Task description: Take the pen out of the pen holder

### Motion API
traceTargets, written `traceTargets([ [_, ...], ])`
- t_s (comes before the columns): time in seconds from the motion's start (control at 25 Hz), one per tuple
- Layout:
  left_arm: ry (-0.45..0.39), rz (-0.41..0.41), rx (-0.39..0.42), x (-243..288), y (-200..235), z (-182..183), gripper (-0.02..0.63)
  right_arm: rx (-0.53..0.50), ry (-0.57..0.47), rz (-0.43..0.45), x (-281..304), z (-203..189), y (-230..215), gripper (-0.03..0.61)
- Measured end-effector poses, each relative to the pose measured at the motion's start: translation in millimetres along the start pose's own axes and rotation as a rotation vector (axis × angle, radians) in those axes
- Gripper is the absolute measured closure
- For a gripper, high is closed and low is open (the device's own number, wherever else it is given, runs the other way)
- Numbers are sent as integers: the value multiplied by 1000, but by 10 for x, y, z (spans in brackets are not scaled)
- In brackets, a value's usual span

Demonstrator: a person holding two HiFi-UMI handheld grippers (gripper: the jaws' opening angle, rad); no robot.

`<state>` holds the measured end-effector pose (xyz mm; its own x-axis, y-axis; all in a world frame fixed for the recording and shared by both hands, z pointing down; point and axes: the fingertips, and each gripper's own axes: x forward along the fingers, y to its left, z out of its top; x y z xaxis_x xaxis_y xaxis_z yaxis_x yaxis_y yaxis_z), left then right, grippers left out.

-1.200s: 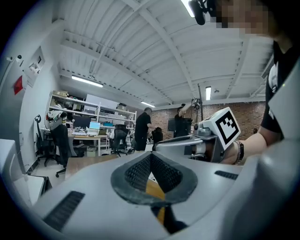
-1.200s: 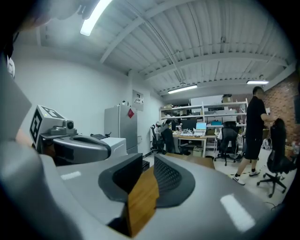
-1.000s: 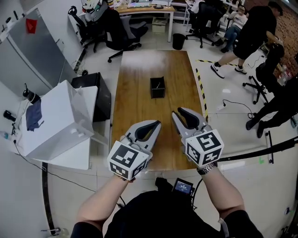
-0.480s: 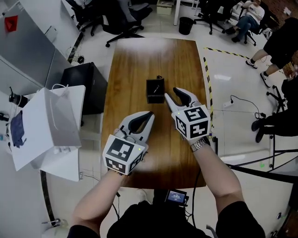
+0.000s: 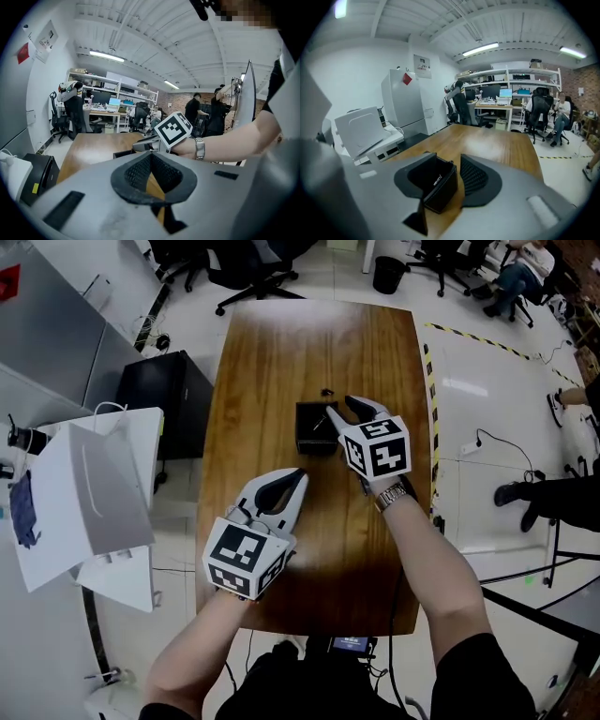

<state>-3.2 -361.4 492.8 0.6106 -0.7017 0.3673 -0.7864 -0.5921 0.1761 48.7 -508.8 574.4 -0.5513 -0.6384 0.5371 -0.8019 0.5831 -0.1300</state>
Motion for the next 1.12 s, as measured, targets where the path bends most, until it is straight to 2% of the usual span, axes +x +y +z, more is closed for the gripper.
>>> traceTargets([
  [0.28, 9, 17, -9, 8, 55, -6, 611, -22, 62, 19, 227, -146, 2, 447],
  [0.48, 13, 24, -3, -23, 55, 12, 611, -66, 50, -3, 197, -123, 13, 495],
  [0.64, 12, 32, 0, -78, 56, 33, 611, -93, 42, -5, 165, -84, 61, 506],
  [1.12, -38, 32, 27, -503, -144, 272, 611, -63, -86, -25, -547, 281, 318, 520],
])
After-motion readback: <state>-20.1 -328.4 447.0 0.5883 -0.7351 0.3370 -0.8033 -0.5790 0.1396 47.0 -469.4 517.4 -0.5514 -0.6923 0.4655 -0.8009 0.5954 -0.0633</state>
